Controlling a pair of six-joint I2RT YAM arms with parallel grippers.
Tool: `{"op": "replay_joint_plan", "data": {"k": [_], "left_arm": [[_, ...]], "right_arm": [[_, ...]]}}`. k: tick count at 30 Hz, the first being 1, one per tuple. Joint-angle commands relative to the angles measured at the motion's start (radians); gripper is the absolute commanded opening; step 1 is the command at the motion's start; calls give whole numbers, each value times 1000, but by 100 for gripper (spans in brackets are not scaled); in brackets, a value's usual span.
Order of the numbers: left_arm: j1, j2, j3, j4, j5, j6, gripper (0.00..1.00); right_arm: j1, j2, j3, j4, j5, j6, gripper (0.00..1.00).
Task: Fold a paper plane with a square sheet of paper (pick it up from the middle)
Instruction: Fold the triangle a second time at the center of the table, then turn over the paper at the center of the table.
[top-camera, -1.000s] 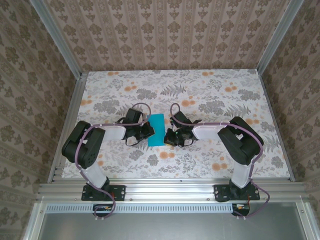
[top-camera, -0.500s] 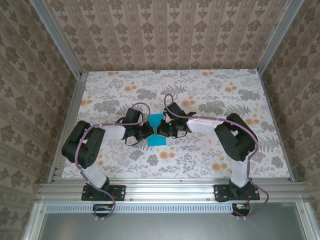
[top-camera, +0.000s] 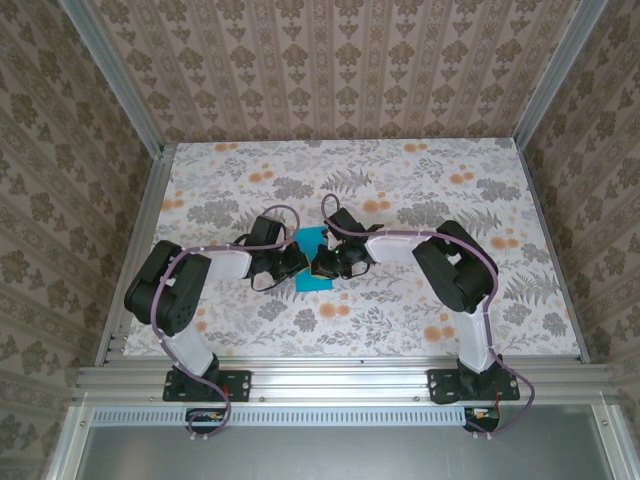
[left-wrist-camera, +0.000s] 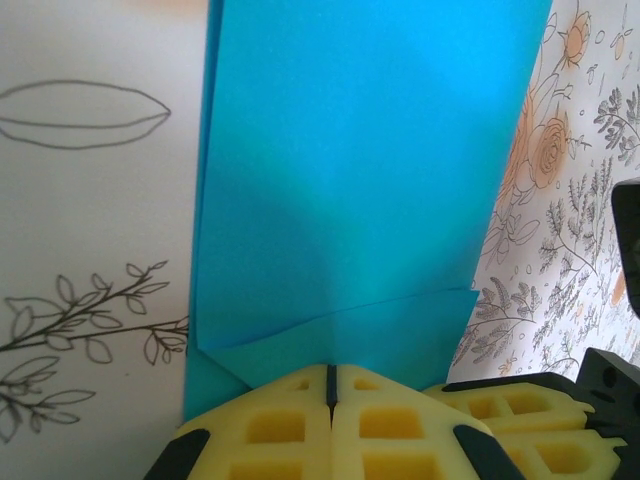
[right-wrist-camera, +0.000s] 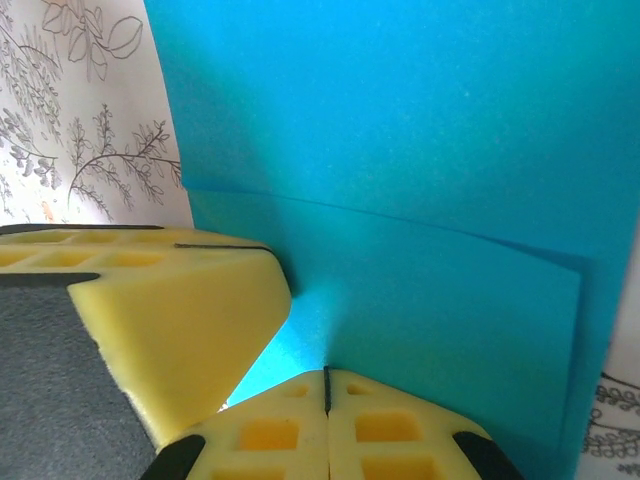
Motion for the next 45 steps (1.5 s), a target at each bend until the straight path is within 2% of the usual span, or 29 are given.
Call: {"op": "replay_joint_plan", "data": {"k": [1,7,15,18,23,28,32,37,41,45], "left_arm": [[-3,57,-4,-114,-84,10,1],[-1,75,0,-138,-99,37,1],[-1,101,-10,-127,-96,43,1],[-1,90,-10,-123,-85,46,1],[-16,47,4,-114,-63,51,4],[-21,-23,50,-89,-31,39,19],[-19,-96,81,-96,-41,31,37],[-10,-171,52,-102,-72,-2,55],[-9,-222,-4,-100,-106,-30,64],[-18,-253,-66,-74,-118,-70,67]], "right_arm": [[-3,25,-41,-77,5,-31,7],[-48,-64,-237,21,-50,-21,7],[-101,-185,-437,48,-71,-25,7],[-114,-239,-456,29,-66,-46,8],[-104,-348,-391,-31,-17,-102,9],[-89,-325,-225,-89,62,-183,14],[-84,-240,-95,-123,134,-233,18],[-68,-149,20,-146,143,-267,21],[-59,-94,73,-165,133,-282,22],[-58,-43,116,-189,110,-291,21]]}}
